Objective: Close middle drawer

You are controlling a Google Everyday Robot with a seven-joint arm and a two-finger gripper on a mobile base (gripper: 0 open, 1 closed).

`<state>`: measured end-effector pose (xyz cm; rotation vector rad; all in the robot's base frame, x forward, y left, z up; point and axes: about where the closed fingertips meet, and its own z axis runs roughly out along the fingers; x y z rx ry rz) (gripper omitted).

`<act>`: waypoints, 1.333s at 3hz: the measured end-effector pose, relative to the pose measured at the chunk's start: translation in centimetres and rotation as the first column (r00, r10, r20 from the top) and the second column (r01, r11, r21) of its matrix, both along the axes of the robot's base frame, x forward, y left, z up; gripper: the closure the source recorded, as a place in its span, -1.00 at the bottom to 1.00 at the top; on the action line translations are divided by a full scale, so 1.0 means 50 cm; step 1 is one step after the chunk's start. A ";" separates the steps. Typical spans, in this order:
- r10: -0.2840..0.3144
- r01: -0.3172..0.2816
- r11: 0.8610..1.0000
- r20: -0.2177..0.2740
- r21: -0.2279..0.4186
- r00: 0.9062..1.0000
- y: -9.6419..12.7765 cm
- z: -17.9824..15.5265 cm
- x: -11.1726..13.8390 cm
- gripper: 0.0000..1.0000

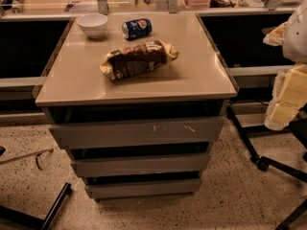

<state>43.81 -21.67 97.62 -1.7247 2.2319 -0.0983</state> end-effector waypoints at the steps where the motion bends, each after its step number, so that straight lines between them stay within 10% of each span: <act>1: -0.003 0.003 1.000 0.011 0.012 1.000 0.001 0.000 0.001 -1.00; 4: -0.009 0.023 0.973 -0.063 0.228 0.998 0.010 -0.205 0.054 -1.00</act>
Offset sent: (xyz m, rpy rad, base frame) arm 0.0216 0.0055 -0.1003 0.1945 0.0469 -0.0660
